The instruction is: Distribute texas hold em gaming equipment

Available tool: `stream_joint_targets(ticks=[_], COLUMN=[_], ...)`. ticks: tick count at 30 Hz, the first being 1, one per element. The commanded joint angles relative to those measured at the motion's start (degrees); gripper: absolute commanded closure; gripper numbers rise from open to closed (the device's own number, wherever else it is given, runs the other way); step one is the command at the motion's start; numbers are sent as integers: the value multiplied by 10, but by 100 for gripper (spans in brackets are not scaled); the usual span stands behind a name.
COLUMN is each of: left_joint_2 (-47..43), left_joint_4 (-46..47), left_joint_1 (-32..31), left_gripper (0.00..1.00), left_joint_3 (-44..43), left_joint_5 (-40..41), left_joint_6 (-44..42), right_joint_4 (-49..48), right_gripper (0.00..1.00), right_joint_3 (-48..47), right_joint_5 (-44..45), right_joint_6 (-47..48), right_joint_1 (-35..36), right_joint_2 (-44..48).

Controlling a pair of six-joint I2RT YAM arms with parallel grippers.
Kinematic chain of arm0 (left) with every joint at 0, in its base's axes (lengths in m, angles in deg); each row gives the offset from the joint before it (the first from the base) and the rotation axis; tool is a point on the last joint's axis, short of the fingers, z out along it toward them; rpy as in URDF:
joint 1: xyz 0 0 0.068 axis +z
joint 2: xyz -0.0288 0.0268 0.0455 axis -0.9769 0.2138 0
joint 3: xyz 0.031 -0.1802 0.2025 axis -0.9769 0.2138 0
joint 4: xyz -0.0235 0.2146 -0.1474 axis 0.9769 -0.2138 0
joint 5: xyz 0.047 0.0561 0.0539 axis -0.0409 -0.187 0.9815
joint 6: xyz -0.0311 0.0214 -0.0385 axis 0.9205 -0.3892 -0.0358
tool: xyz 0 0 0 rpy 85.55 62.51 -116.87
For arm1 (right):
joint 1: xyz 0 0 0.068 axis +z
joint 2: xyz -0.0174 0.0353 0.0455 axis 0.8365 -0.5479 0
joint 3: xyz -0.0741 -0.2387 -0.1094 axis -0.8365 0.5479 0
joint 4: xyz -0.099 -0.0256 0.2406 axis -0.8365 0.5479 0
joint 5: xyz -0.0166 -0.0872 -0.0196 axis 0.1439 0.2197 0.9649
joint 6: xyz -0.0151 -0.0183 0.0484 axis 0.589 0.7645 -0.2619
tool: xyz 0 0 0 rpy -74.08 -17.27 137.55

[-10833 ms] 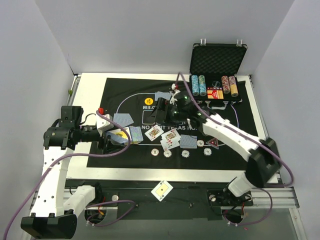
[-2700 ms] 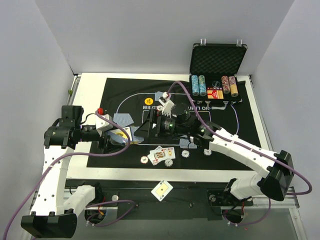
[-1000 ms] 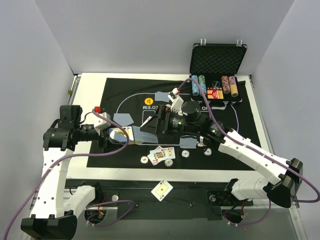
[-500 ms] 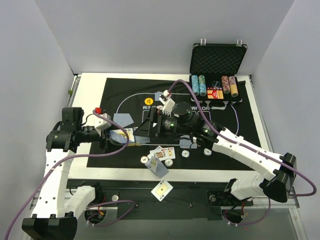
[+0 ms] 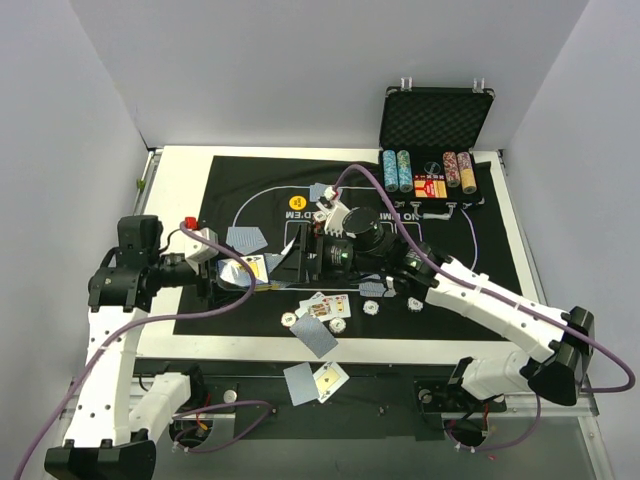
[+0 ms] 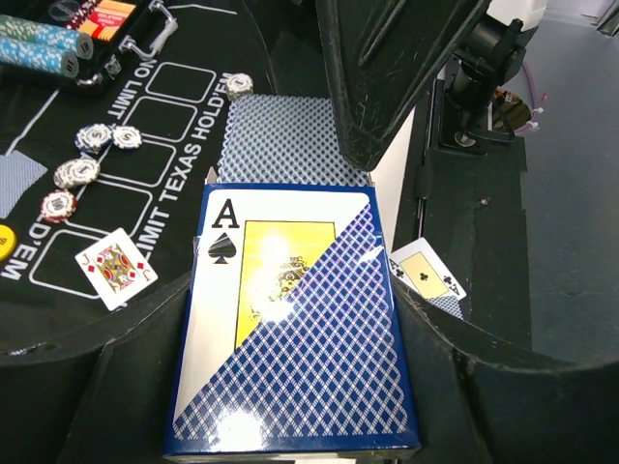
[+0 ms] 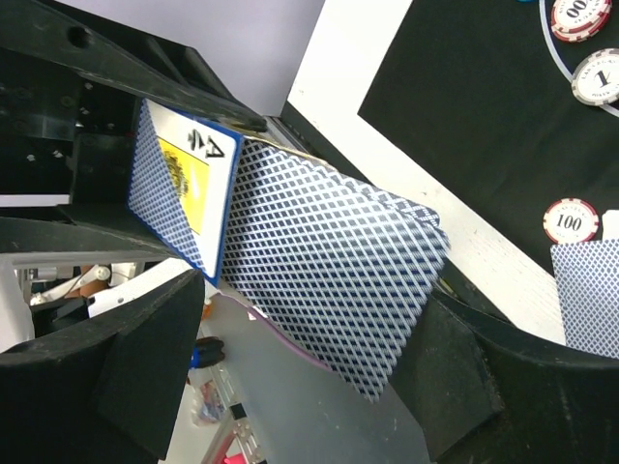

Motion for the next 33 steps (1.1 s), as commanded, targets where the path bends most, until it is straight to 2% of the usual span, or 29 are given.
stream_joint_targets(ticks=[1,5,11,13,17,27,33], left_joint_2=[-27,-52,-82,-94,-114,-108,-106], left_joint_4=[70,169,259,347,451,468,468], left_joint_1=[6,6,7,7,7,7,7], left_gripper=[95,95,95,95,96,96,96], left_joint_3=[2,36,101,129,173,175,167], left_joint_5=[-37,-45,-72,-72,-68,-72,-74], left_joint_6=[63,153,225,278,363,378,383], right_joint_4=[14,-6,-10,-10,-6,-11,-29], right_gripper=[25,26,28,29,29,31,39], right_joint_3=[11,12,-10,-14,-6,42,58], right_joint_5=[10,9,7,5,4,2,-4], right_joint_6=[18,9,3,0,-1,-13,-23], right_joint_1=[-4,-4,-4,-4,-6,-43,-50], right_joint_2=[31,32,30,33,47,84,82])
